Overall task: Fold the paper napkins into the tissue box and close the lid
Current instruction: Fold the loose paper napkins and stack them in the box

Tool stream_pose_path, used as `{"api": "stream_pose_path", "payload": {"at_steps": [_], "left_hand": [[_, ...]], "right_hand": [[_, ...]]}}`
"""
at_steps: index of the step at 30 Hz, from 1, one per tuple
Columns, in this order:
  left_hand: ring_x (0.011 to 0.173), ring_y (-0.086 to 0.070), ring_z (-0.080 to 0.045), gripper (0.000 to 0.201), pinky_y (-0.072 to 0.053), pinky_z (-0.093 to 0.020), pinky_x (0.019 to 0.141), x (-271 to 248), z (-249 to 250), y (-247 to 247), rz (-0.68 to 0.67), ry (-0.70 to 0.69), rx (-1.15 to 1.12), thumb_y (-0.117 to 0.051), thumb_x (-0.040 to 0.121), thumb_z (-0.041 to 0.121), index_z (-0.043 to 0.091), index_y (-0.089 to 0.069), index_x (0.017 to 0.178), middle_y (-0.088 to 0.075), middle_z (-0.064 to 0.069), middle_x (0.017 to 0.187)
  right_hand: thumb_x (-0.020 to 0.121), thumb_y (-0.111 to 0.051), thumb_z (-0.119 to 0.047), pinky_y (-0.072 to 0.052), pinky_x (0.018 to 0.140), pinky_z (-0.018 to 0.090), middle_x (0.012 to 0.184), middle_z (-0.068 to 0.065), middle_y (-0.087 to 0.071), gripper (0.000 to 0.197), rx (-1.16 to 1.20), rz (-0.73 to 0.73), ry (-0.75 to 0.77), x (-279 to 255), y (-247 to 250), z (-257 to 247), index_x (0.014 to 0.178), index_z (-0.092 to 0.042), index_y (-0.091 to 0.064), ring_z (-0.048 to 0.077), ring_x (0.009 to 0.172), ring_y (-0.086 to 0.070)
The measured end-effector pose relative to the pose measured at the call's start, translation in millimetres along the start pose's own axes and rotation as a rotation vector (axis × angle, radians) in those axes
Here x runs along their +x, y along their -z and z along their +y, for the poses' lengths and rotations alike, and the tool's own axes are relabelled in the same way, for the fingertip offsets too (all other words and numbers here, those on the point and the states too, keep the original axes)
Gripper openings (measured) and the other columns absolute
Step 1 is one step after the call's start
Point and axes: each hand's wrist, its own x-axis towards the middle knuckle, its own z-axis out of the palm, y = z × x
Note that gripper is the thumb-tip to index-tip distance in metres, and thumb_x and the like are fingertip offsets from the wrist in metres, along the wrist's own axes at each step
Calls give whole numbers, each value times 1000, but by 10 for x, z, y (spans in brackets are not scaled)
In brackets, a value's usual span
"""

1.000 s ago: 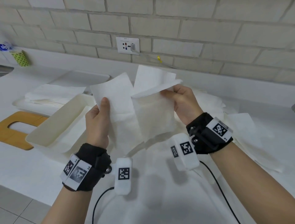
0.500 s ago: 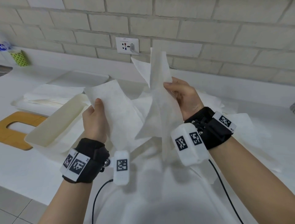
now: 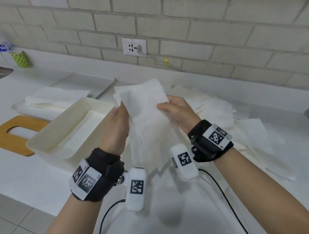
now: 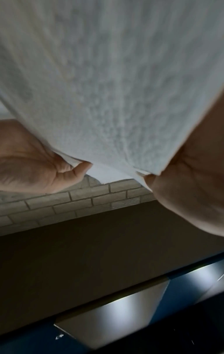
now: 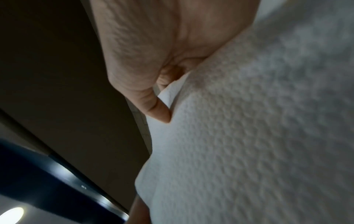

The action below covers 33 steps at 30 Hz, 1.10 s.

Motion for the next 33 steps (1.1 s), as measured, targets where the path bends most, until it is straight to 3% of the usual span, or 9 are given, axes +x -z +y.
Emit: {"api": "stream_pose_path", "payload": {"at_steps": [3,6,10,14,17,21,24,28,33], "left_hand": [[78,-49,-23,56,-36,-37,71,-59,25,-48,-30,-21,-8,-38,97,52,2,-63,92,-54,-11,86],[74,-55,-21,40,-41,-33,67,-73,0,-86,-33,-40,-21,-45,99,34,0,-62,86,-59,-12,82],[64,-57,-10,31,-45,-24,59,-36,-52,-94,71,-41,-41,-47,99,24,12,-60,74,-61,1,69],[87,-68,-15,29,-53,-29,77,-48,-71,-91,61,-31,-120,-43,101,28,15,-67,94,-72,-1,93],[84,-69,-10,29,-53,-24,72,-87,-83,-121,43,-40,-155,-39,103,25,16,-66,98,-73,5,89],[100,-66,-8,48,-51,-32,92,-120,-89,-116,62,-69,-81,-26,101,48,21,-65,110,-71,6,106],[107,-63,-7,58,-50,-30,93,-149,-57,-116,7,-119,-77,-22,92,63,27,-60,119,-68,6,115],[98,-67,-18,38,-54,-36,79,-95,-91,-63,32,-165,-39,-71,80,32,21,-56,113,-68,-2,108],[105,-62,-6,67,-52,-37,92,-53,-98,0,34,-266,0,-59,86,8,23,-23,140,-58,15,114]], "right_hand": [[86,-53,-7,-42,69,31,82,11,-55,12,-91,25,5,-26,-15,9,85,4,-58,22,75,-53],[87,-51,-11,-41,72,32,84,10,-55,23,-103,47,3,-18,-35,-4,94,10,-54,21,77,-53],[89,-49,-8,-43,76,32,87,7,-59,9,9,80,-41,-1,-93,17,86,-7,-57,21,81,-57],[90,-50,-6,-51,73,31,103,18,-59,29,411,-6,-188,21,-97,64,116,7,-55,26,86,-61],[93,-49,-8,-52,73,26,101,12,-64,21,242,-7,-172,-11,-177,89,110,-1,-60,21,85,-63],[91,-50,-22,-47,97,43,117,13,-62,28,-33,22,-132,-36,-249,173,115,-8,-55,27,107,-60],[93,-47,-22,-45,98,46,120,8,-59,25,-92,11,-116,-64,-260,177,116,-13,-46,23,109,-58],[86,-62,-8,-46,97,44,126,9,-51,54,13,-27,-41,-103,-203,183,123,-23,-26,25,113,-55],[80,-70,-7,-46,99,41,126,4,-58,63,-70,-198,-81,-157,-134,270,133,-14,-37,19,113,-58]]}}
